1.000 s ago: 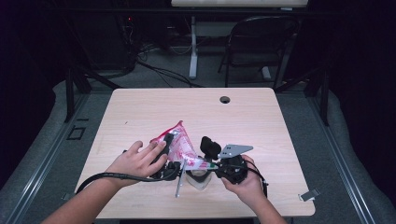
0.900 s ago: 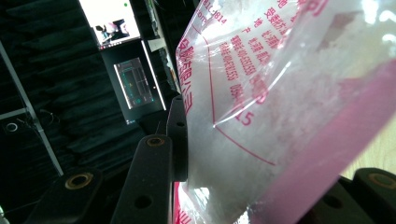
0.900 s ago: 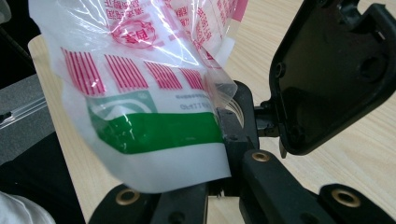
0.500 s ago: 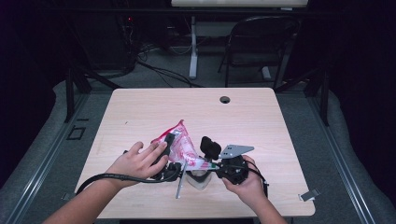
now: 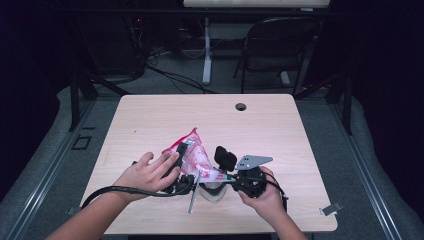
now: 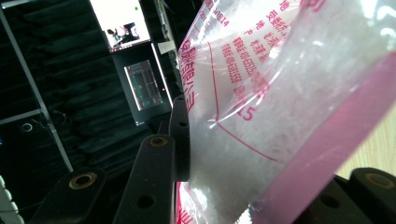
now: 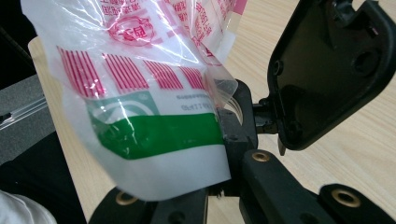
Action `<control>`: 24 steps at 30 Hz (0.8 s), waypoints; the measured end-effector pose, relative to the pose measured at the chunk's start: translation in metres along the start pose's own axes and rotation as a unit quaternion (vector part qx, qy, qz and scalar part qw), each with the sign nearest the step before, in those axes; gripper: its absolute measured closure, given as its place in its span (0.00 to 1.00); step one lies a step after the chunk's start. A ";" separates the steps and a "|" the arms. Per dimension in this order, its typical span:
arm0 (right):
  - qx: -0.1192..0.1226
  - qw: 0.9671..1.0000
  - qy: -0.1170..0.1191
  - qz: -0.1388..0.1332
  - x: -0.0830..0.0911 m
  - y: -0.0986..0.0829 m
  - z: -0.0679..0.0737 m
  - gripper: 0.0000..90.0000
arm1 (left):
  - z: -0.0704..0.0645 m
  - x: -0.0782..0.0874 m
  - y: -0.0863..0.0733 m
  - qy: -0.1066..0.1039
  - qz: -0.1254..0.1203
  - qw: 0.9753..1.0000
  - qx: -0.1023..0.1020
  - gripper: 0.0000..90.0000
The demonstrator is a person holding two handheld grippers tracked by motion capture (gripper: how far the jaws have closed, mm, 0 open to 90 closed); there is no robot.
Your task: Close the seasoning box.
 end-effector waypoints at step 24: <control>-0.004 1.000 -0.002 -0.003 -0.001 0.001 -0.002 1.00 | 0.003 0.002 0.000 0.007 0.001 1.000 -0.003 0.81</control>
Point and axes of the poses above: each handheld gripper's, and its own axes: x roughly backward along the jaws, y roughly out of its top, z roughly to its left, the point moved 2 cm from there along -x, roughly forward along the jaws, and after that the axes turned 11 degrees about -x, right-handed, at the moved point
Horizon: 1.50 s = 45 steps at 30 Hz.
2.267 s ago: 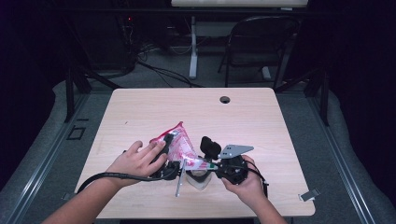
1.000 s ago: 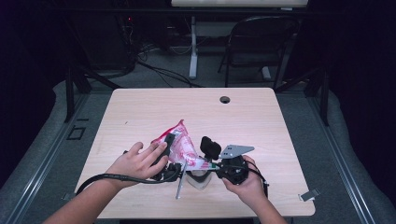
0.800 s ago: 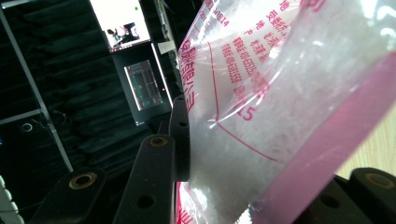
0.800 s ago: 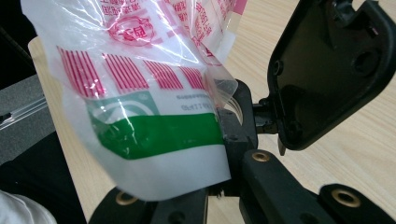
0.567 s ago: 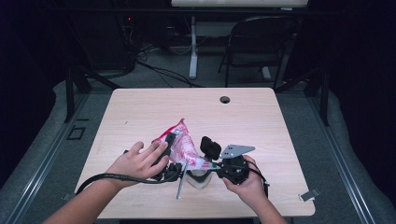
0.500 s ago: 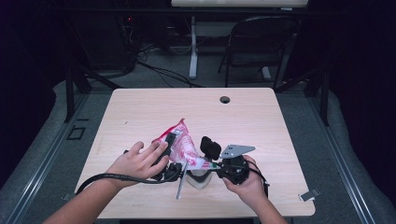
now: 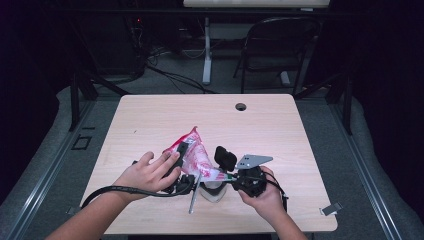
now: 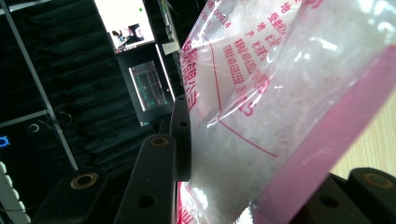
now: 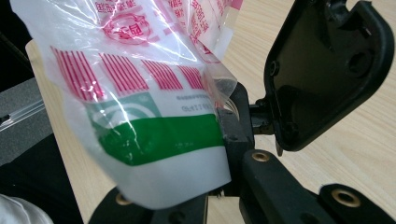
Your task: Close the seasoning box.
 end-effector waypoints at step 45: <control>-0.001 1.000 -0.001 0.001 0.000 0.000 -0.001 1.00 | 0.005 0.003 0.000 0.008 0.001 1.000 -0.016 0.82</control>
Point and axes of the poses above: each handheld gripper's, and its own axes: x roughly backward along the jaws, y roughly out of its top, z roughly to its left, the point moved 2 cm from there along -x, roughly forward along the jaws, and after that the axes turned 11 degrees about -x, right-handed, at the moved point
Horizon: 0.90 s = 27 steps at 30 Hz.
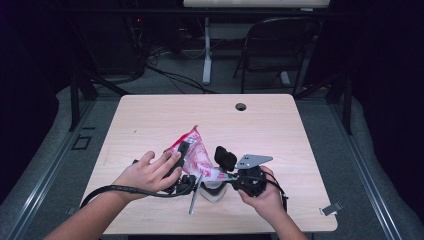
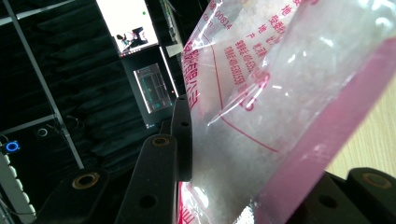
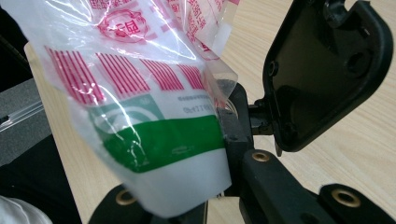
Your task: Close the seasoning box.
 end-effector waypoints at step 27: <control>-0.001 1.000 -0.001 -0.003 0.000 0.000 0.000 1.00 | 0.005 0.002 0.001 0.012 0.000 1.000 -0.011 0.82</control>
Point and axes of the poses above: each handheld gripper's, and its own axes: x roughly backward along the jaws, y roughly out of its top, z roughly to its left, the point moved 2 cm from there along -x, roughly forward along the jaws, and after that the axes turned 11 degrees about -x, right-handed, at the moved point
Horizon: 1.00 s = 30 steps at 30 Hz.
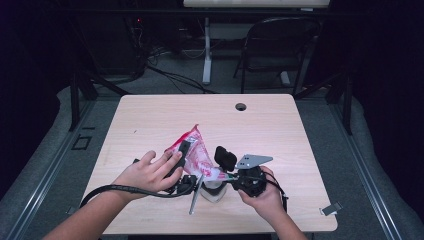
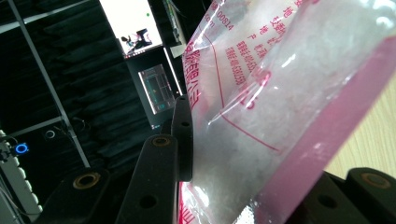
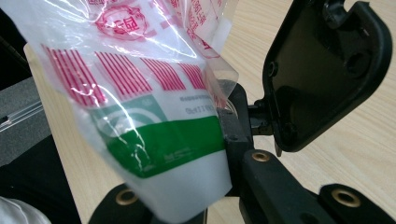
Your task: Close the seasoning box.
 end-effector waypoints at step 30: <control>0.000 1.000 -0.001 0.005 -0.003 -0.002 -0.001 1.00 | 0.000 0.003 0.001 0.011 -0.003 1.000 0.002 0.86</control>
Point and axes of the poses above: each handheld gripper's, and its own axes: x roughly backward along the jaws, y roughly out of its top, z roughly to its left, the point moved 2 cm from there along -x, roughly forward along the jaws, and after that the axes turned 11 degrees about -x, right-handed, at the moved point
